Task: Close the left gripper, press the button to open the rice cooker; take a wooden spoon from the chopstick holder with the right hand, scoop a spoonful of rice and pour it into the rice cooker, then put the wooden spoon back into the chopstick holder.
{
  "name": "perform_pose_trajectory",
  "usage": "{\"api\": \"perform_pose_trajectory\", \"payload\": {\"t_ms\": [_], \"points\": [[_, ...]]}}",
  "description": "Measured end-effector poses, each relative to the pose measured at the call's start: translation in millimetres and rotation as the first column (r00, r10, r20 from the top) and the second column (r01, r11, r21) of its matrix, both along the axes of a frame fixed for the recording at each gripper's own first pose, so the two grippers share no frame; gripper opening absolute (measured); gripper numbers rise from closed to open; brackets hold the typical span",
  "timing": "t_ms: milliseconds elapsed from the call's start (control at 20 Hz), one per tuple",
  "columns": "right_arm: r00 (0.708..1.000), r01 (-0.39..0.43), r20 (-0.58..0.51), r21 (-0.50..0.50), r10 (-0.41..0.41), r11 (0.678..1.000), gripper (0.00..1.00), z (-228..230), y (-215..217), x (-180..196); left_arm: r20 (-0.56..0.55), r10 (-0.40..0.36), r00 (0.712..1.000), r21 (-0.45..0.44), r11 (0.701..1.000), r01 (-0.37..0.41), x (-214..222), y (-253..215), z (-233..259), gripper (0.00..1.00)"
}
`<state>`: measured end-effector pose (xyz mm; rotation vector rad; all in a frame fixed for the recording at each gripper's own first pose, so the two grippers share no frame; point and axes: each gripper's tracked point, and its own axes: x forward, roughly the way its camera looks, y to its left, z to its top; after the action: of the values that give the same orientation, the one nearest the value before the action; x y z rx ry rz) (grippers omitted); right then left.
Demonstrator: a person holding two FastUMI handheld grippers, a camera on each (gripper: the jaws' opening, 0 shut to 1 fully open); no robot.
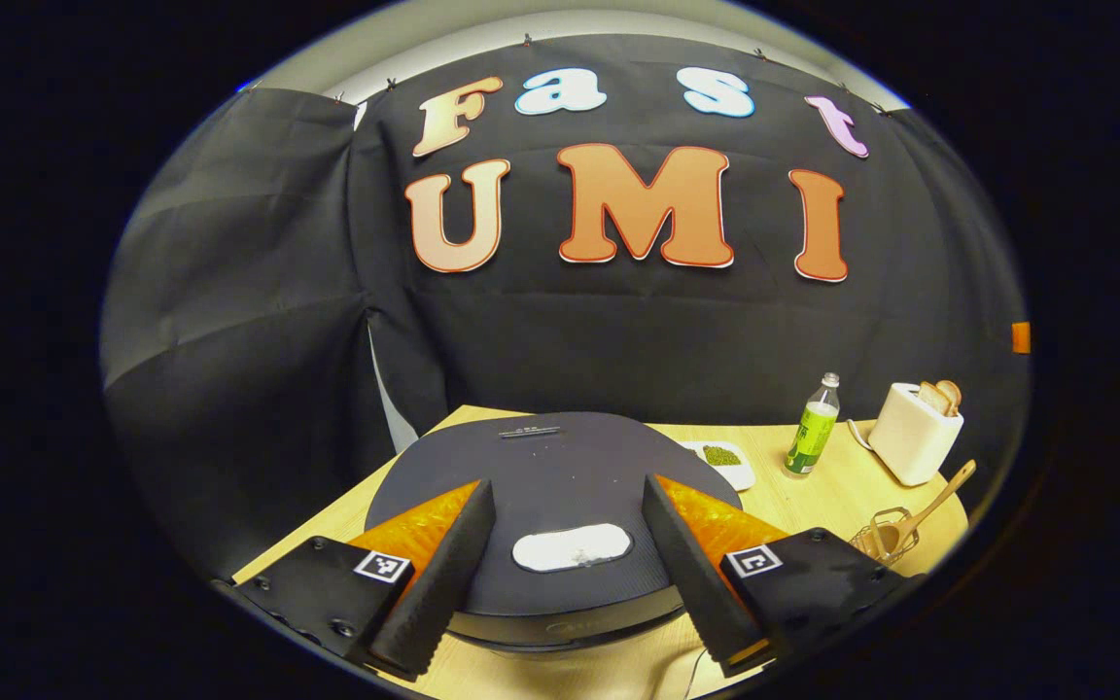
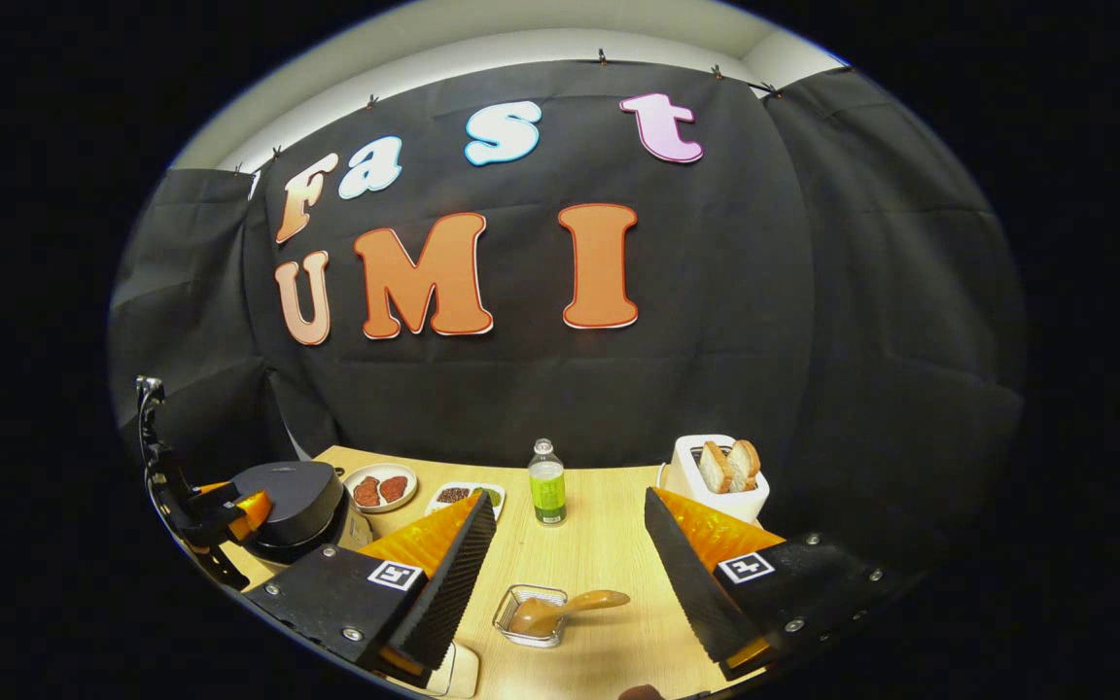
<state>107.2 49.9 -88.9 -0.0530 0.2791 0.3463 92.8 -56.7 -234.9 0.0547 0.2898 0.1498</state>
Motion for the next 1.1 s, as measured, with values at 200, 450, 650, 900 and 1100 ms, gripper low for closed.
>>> {"api": "perform_pose_trajectory", "payload": {"t_ms": [200,450,650,900,1100], "points": [[0.999,0.029,-0.023,0.001,-0.029,1.000,0.95,-7.4,-14.3,-2.3,-0.021,0.006,1.000,0.019,1.000,-0.005,-9.7,-1.7,-23.3,1.00],[0.998,0.056,-0.011,-0.015,-0.057,0.998,0.95,-7.2,-24.3,-1.5,0.025,-0.010,1.000,0.010,1.000,0.010,-8.8,-1.8,-24.4,0.98],[0.998,0.061,-0.019,-0.020,-0.061,0.998,0.95,-11.1,-24.7,-3.0,0.026,-0.013,1.000,0.023,1.000,0.012,-7.5,-2.0,-30.5,0.99],[0.997,0.070,-0.011,-0.028,-0.070,0.997,0.95,-7.5,-28.6,-5.8,-0.015,-0.042,0.999,0.043,0.998,0.042,-6.3,-3.8,-23.0,0.96],[0.996,0.081,0.034,-0.021,-0.080,0.996,0.95,11.5,-33.0,-5.7,-0.023,-0.016,1.000,-0.071,0.997,0.014,-4.2,0.7,38.8,0.95]]}}
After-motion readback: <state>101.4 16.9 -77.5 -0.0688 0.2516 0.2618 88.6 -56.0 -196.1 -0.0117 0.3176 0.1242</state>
